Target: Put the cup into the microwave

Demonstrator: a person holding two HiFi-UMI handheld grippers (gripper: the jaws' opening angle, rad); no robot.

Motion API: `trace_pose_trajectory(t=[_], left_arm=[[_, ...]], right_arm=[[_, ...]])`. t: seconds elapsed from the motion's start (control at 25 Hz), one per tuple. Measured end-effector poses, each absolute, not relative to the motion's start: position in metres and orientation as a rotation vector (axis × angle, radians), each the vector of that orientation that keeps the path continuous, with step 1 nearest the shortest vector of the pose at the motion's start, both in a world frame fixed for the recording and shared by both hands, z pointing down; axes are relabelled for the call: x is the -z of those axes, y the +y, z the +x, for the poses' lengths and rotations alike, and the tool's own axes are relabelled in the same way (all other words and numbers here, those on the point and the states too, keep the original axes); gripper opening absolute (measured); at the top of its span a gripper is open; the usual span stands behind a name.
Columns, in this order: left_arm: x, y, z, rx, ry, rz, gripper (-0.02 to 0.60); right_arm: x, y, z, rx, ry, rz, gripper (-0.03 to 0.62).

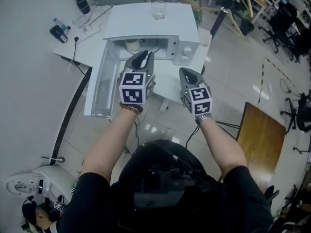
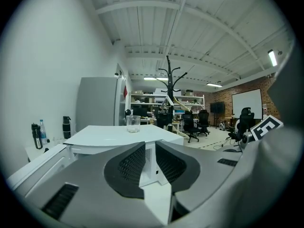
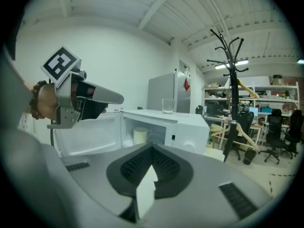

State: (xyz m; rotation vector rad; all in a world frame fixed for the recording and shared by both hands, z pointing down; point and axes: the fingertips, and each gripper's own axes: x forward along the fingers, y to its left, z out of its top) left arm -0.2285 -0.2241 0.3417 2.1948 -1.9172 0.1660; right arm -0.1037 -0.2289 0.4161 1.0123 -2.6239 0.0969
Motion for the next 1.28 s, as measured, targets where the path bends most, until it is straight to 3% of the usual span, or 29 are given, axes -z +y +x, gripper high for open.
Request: trace_pose_trajectory(t=[0.16, 0.24, 0.36, 0.48, 0.56, 0.72, 0.92, 1.28], left_arm=[[-0.335, -0.238, -0.226, -0.164, -1.963, 2.184, 0.077], [-0.332, -0.245, -0.223, -0.163, -1.981, 2.180, 0.144], [-0.327, -0.255, -0.219, -0.165, -2.011, 2.180, 0.184], [-0.324, -0.266, -0.217, -0.171, -2.037, 2.176, 0.186], [-0.322, -0.273, -0.216, -0.183, -2.052, 2.176, 0.232], [-0.314, -0.284, -0.215, -0.176, -2.088, 2.159, 0.233], [-0.311, -0.298, -0.217, -0.204, -2.101, 2.139, 0.310], [-0.313, -0.330, -0.224, -0.237, -2.121, 2.117, 0.333]], right_arm=[[-0.417, -0.240, -0.096, -0.102, -2.632, 0.999, 0.003], [-0.418, -0.245, -0.091, -0.107, -2.636, 0.991, 0.002], [-0.420, -0.253, -0.084, -0.111, -2.641, 0.980, 0.002], [-0.422, -0.262, -0.079, -0.109, -2.648, 0.965, 0.002], [-0.422, -0.266, -0.075, -0.109, -2.655, 0.955, 0.002], [-0.423, -0.268, -0.068, -0.107, -2.663, 0.926, 0.002], [-0.422, -0.272, -0.065, -0.119, -2.678, 0.908, 0.002], [-0.417, -0.279, -0.068, -0.114, -2.695, 0.886, 0.002]])
